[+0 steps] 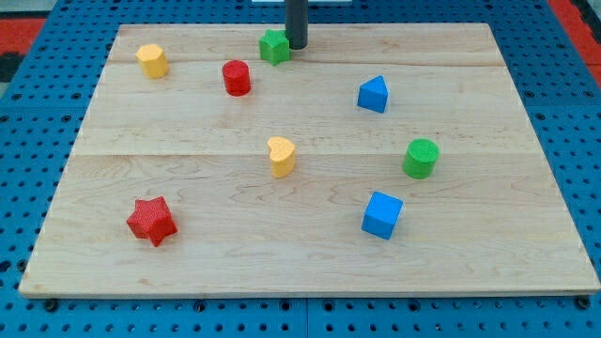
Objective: Push the green circle to the top of the blue cube
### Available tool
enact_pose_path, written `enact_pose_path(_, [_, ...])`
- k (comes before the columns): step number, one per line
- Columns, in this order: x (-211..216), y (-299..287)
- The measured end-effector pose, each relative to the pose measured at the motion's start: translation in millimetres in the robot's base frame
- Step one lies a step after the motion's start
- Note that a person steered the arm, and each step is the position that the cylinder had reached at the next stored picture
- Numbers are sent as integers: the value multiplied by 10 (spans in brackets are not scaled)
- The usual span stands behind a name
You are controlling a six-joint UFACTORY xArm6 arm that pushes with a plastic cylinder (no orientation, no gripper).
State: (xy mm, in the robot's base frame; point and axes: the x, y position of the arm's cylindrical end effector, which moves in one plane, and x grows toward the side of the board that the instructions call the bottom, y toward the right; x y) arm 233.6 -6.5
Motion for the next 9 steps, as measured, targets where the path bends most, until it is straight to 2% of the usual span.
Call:
enact_pose_path(2, [-68,79])
enact_pose_path(4, [273,1173])
enact_pose_path(5, [450,1951])
enact_pose_path(6, [928,2638])
enact_pose_path(7, [1613,2608])
enact_pose_path(8, [2007,2181])
enact_pose_path(9, [2150,1541])
